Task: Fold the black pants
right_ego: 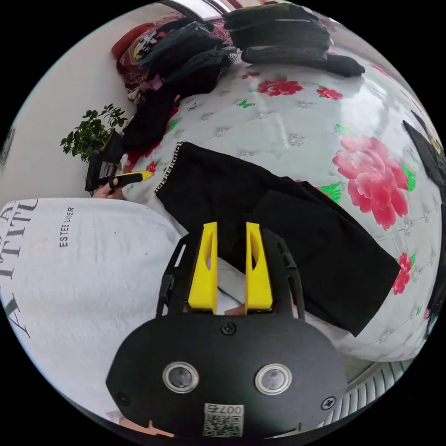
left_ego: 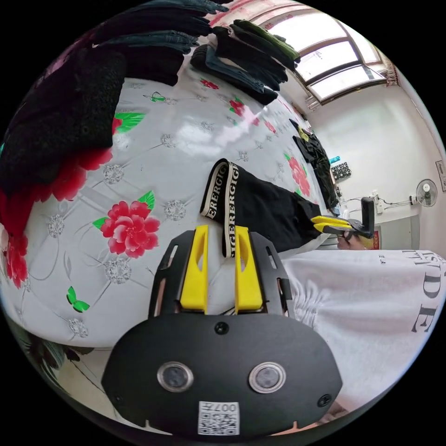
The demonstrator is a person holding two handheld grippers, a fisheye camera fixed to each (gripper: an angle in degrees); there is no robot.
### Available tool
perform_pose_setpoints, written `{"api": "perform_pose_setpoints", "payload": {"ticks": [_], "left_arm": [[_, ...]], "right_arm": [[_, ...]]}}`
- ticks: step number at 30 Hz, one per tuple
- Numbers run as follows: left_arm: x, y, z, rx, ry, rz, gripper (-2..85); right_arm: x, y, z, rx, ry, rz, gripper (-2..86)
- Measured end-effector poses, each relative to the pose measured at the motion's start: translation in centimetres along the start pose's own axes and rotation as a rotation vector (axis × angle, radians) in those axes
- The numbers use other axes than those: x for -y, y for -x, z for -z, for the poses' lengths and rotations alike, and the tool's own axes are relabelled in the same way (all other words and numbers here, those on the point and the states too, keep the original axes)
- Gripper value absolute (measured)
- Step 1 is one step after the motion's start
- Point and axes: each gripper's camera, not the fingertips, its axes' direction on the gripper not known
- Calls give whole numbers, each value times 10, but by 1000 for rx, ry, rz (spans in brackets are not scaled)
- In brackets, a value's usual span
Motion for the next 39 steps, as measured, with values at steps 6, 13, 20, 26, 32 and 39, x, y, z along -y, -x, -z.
{"api": "perform_pose_setpoints", "payload": {"ticks": [6,13,20,26,32,39], "left_arm": [[0,-34,-22,65,109,-87,97],[15,-70,-54,283,226,-233,0],[43,-82,-8,241,37,-274,-9],[68,-37,-29,275,101,-154,-3],[46,0,-24,137,13,26,64],[53,15,-12,21,-48,-17,125]], "right_arm": [[19,48,3,-153,-56,139,58],[112,102,-55,-155,42,378,77],[160,90,-40,-91,-29,298,71],[148,47,-6,-97,-62,204,72],[95,1,28,-131,-80,64,75],[12,-103,126,-281,-254,-352,85]]}}
